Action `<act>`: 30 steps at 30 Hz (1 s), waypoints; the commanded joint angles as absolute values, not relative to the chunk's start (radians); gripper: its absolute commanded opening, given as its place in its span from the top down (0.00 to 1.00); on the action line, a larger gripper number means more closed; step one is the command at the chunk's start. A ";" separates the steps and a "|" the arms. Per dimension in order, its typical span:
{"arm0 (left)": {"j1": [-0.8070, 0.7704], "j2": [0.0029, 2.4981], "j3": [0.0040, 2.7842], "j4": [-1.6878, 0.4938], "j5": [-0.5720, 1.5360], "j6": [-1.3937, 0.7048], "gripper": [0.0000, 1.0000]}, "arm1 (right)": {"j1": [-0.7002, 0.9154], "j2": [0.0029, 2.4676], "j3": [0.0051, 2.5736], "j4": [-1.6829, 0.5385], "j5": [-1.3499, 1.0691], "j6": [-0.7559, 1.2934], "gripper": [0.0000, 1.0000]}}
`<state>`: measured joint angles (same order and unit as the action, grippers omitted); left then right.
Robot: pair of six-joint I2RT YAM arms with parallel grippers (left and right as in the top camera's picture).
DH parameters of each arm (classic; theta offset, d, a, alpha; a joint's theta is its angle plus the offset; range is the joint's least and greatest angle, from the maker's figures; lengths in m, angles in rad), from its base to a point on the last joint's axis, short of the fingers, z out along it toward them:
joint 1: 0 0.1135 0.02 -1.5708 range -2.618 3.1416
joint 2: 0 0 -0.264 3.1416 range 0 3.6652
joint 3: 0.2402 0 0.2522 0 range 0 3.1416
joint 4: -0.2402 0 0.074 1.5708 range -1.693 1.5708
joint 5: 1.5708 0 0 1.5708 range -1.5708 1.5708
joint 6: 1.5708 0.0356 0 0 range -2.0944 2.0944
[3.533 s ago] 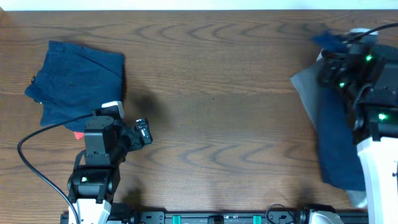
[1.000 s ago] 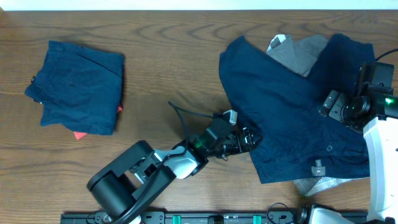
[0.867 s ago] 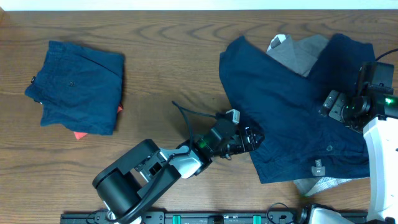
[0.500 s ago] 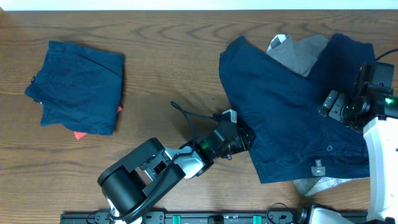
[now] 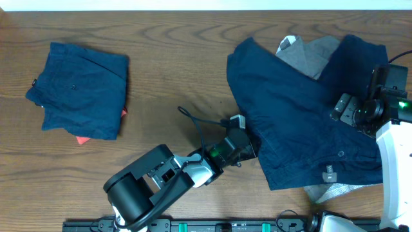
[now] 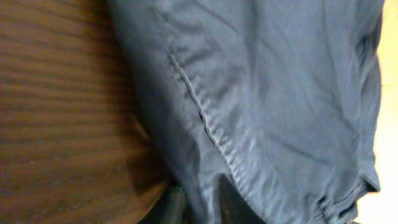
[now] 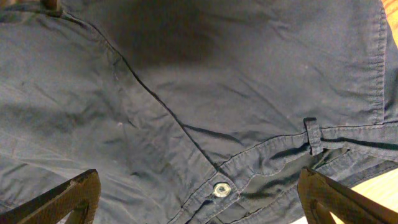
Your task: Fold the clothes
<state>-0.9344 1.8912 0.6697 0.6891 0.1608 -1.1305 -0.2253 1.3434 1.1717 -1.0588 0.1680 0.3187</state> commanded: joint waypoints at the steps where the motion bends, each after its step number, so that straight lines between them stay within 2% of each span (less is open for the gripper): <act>1: -0.962 1.908 0.688 0.691 0.097 -1.120 0.88 | -0.238 1.340 1.183 -1.062 0.167 0.317 0.01; 3: -0.972 1.908 0.688 0.691 0.091 -1.120 0.89 | -0.238 1.340 1.183 -1.063 0.167 0.317 0.01; 4: -0.972 1.908 0.688 0.691 0.092 -1.120 0.94 | -0.238 1.340 1.183 -1.063 0.167 0.317 0.01; 8: -0.965 1.905 0.688 0.715 0.106 -1.119 0.94 | -0.238 1.340 1.183 -1.063 0.167 0.317 0.01; 11: -0.931 1.879 0.692 0.844 0.239 -1.120 0.94 | -0.238 1.340 1.183 -1.063 0.167 0.317 0.01; 15: -0.836 1.780 0.741 1.137 0.492 -1.148 0.94 | -0.238 1.340 1.183 -1.062 0.167 0.317 0.01; 17: -0.770 1.697 0.777 1.161 0.550 -1.161 0.94 | -0.239 1.340 1.183 -1.062 0.168 0.317 0.01; 20: -0.658 1.581 0.791 1.030 0.594 -1.109 0.94 | -0.239 1.340 1.183 -1.063 0.168 0.316 0.01; 25: -0.462 1.440 0.791 0.472 0.630 -0.875 0.94 | -0.239 1.340 1.183 -1.059 0.168 0.313 0.01; 28: -0.339 1.391 0.791 0.224 0.644 -0.730 0.94 | -0.243 1.340 1.183 -1.058 0.168 0.309 0.01; 30: -0.263 1.369 0.791 0.128 0.645 -0.707 0.94 | -0.246 1.340 1.183 -1.057 0.168 0.310 0.01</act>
